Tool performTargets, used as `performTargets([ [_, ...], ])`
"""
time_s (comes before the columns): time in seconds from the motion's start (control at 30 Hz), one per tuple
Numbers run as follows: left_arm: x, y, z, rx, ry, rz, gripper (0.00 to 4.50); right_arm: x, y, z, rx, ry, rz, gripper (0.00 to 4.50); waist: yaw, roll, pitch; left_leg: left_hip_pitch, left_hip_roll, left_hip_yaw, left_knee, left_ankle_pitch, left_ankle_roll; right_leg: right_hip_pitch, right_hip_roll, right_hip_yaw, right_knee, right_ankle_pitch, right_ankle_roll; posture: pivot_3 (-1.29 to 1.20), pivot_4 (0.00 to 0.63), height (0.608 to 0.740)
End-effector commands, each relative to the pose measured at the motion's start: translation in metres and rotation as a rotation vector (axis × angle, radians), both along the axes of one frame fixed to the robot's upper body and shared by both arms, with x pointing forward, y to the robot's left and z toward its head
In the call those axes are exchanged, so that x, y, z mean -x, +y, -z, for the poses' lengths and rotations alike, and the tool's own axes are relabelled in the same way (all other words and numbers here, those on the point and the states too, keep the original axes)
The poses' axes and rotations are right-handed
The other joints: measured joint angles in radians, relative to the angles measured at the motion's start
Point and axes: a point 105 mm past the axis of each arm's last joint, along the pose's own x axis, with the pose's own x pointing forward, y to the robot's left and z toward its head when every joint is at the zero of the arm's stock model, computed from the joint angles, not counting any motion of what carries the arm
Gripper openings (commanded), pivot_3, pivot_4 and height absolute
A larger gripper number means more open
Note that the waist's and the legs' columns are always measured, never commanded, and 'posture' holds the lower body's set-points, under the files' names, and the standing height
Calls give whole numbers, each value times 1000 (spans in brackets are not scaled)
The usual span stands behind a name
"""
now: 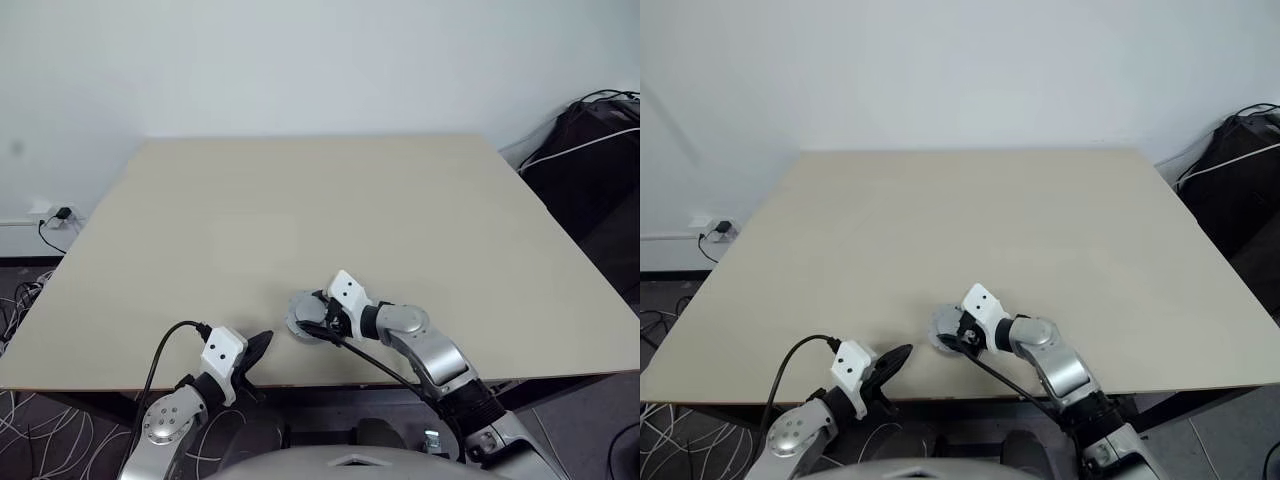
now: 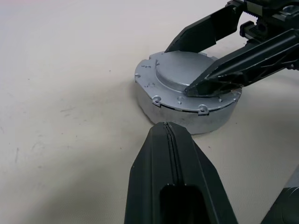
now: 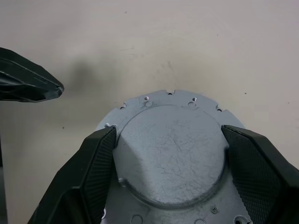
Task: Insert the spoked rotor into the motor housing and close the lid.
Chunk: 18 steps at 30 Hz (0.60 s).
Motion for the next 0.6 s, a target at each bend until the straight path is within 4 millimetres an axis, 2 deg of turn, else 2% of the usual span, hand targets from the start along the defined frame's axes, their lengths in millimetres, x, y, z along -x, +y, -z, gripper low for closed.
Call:
performTargets([
  [0.03,-4,0,-11,15,-46,-1,0,-3,-1,1,43,-7,7,3295,0,0,0,0,0,0,0,0,0,0,0,0,0,0,0,0,0,740],
  [0.6,-4,-3,-11,21,-48,2,0,5,-10,15,111,60,-43,3295,2,1,-3,0,0,0,0,0,0,0,0,0,-1,0,0,0,0,740],
])
